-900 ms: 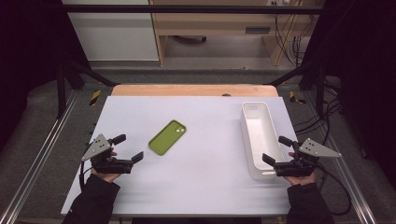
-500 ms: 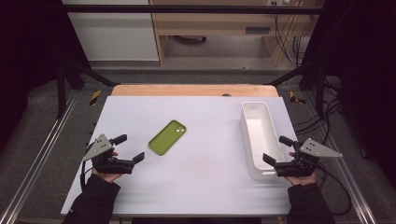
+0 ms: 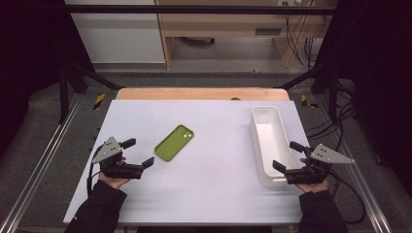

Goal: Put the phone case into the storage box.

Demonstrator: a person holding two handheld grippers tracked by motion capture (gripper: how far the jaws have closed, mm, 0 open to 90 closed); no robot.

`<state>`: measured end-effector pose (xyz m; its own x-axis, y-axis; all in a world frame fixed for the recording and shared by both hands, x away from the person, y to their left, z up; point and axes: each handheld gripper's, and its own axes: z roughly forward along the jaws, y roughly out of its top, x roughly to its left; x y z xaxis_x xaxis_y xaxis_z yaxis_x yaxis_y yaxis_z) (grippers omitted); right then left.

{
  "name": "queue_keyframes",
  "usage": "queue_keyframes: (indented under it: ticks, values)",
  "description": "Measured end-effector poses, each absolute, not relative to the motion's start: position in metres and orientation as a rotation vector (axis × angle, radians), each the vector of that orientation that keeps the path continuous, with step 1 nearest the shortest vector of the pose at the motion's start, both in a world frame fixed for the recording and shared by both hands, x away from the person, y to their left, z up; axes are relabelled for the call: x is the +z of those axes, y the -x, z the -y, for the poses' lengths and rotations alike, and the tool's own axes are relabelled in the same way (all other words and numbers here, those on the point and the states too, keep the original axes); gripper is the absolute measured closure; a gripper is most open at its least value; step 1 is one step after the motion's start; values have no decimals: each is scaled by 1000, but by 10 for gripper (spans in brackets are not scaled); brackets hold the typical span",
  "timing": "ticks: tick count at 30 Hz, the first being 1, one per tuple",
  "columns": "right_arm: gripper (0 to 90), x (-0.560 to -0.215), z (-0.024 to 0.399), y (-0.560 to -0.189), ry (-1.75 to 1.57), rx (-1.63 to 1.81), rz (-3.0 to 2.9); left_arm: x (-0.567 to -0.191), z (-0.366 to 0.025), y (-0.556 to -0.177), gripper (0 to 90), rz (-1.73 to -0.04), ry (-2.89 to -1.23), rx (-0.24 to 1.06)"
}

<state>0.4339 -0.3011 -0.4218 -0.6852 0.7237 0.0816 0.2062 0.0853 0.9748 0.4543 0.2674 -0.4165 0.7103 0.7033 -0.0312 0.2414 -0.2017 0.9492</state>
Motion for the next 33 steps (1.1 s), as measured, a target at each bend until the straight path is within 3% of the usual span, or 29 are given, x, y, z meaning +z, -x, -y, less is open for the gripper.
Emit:
queue_keyframes:
  ticks: [33]
  values:
    - [5, -422, 299, -434, -911, 1611, -1971, -397, -245, -487, 0, -780, -1869, 483]
